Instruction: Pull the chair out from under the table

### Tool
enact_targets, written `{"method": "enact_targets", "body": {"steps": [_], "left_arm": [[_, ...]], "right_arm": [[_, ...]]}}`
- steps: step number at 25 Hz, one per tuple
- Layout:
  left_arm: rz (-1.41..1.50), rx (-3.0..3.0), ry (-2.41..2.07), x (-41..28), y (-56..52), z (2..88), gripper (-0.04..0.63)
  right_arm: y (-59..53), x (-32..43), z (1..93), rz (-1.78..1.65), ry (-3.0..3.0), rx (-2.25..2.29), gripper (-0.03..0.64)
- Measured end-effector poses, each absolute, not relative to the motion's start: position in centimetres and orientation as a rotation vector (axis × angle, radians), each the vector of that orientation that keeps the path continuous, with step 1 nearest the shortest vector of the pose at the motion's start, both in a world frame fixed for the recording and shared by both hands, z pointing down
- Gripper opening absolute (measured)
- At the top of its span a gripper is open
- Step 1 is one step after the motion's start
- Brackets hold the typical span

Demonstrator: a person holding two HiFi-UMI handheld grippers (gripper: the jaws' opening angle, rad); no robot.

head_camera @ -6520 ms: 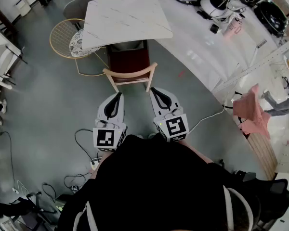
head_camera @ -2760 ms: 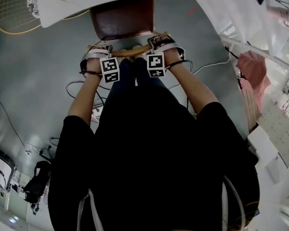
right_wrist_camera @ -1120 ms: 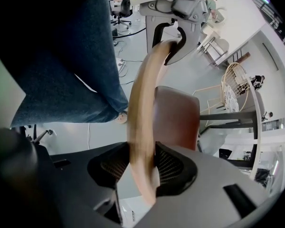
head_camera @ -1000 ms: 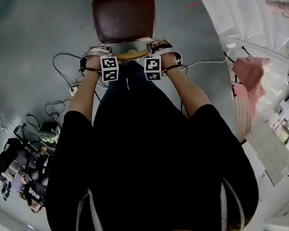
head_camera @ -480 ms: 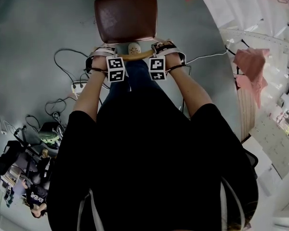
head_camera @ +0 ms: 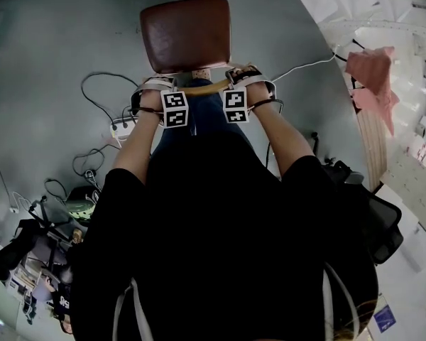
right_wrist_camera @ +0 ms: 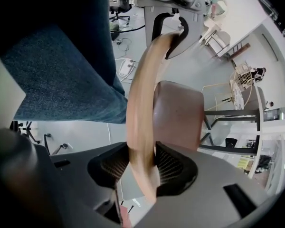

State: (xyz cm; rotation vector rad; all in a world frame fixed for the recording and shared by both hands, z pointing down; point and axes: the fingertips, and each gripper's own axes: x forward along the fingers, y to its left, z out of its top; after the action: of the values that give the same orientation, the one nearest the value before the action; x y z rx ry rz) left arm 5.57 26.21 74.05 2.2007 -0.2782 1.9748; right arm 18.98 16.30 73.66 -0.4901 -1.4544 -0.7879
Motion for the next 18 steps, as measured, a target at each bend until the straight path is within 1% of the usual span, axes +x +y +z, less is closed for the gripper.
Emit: {"method": "enact_targets", "body": {"steps": [7,13,14,16,18], "left_arm": [[1.926,2.227,-0.256,7.2,30.0,73.5,0.152],[1.936,2.233,-0.294,7.7,30.0,73.5,0.161],[1.916,2.239,-0.292,7.9,30.0,73.5,0.169],[1.850,2.251,-0.291,8.3,30.0,73.3,0.219],[1.784,2.253,-0.324,8.2,29.8,72.8,0.224]], "right_arm": [[20.1,20.5,73.2,-0.756,-1.459,-0.524,0.169],[20.5,21.2,73.2,-0.701,-1.490,-0.499,0.169],[20.4,21.3,73.2,-0.690,-1.494,-0.502,0.169],[20.2,21.5,73.3,-0.662,-1.504,-0.504,0.169],[20.0,21.7,73.1,-0.638,-1.511,-0.500,0.176]]}}
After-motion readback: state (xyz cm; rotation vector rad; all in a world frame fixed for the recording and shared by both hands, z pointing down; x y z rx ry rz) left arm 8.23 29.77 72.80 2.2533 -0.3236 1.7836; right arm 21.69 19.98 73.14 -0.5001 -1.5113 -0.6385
